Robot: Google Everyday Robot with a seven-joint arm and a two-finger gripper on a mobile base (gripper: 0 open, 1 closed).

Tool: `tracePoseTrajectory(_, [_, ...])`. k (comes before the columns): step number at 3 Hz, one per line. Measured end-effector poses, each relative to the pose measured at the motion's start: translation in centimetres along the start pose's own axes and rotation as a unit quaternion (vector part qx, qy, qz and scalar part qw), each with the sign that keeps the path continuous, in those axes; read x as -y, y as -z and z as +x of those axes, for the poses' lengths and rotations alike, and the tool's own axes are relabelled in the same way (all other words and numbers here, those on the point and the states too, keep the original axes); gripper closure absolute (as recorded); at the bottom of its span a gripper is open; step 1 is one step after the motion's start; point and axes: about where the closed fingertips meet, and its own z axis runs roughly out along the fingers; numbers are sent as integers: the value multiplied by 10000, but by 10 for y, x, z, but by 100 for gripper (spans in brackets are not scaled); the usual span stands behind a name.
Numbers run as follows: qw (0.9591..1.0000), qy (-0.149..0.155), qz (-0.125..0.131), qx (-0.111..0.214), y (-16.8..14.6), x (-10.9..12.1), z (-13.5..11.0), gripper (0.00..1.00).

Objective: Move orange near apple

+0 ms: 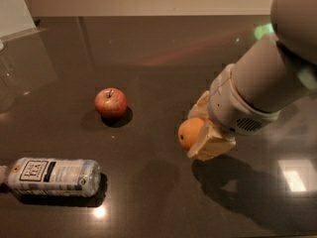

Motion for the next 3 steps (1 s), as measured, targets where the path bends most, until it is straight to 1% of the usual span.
tracePoseTrajectory(1, [9998,-152,23,130,-10,36,-32,100])
tracePoseTrajectory(2, [9995,-272,-31,179,-30,66,-53,100])
tracePoseTrajectory(3, [9990,-384,-115,171,-53,88,-58,100])
